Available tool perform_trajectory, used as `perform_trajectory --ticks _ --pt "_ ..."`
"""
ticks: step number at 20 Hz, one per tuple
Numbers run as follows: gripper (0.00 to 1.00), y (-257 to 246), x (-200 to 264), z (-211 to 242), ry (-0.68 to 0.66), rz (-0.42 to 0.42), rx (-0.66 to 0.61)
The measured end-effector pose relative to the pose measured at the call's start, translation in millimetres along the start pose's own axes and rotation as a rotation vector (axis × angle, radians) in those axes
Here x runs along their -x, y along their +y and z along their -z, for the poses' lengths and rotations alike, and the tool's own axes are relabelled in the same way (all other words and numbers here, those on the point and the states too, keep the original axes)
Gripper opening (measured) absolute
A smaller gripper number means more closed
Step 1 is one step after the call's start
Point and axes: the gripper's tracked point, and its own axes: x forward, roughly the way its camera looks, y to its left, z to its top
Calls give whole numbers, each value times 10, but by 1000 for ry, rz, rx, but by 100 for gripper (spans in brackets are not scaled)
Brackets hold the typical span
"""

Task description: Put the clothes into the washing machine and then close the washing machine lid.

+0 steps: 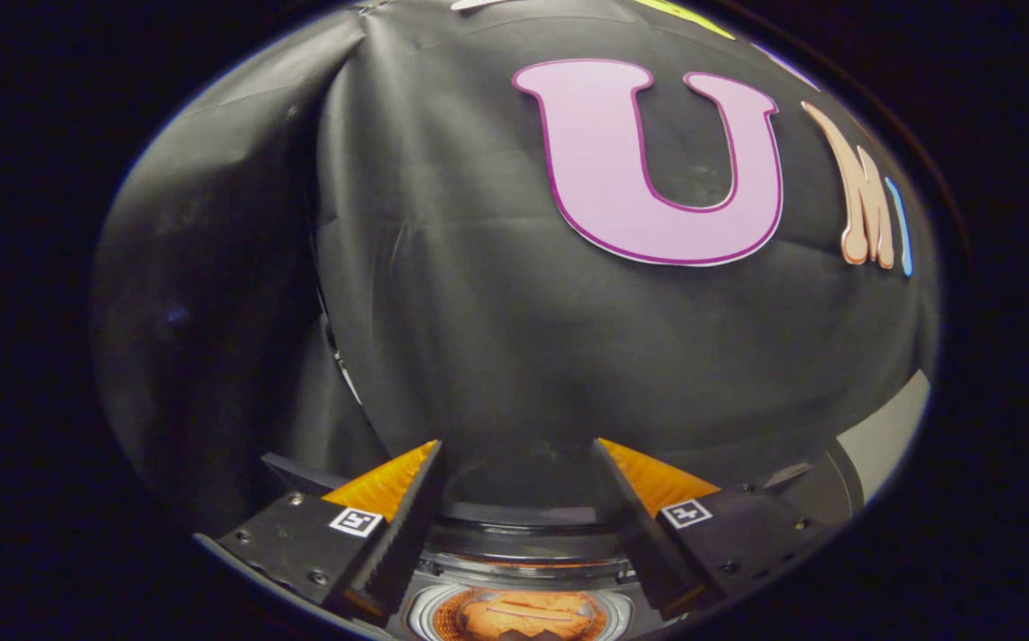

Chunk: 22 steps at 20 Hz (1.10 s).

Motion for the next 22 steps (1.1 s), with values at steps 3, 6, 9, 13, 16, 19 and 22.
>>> perform_trajectory --ticks 3,6,9,13,16,19,22 --pt "98 -1 2 26 28 -7 -3" --pt "98 10 45 81 57 -28 -5" --pt "98 11 27 111 55 -38 0" --pt "98 24 18 66 37 -56 -4" --pt "98 27 23 73 39 -60 -1" --pt "98 41 29 82 53 -71 -5" --pt "98 35 12 91 56 -73 -3"
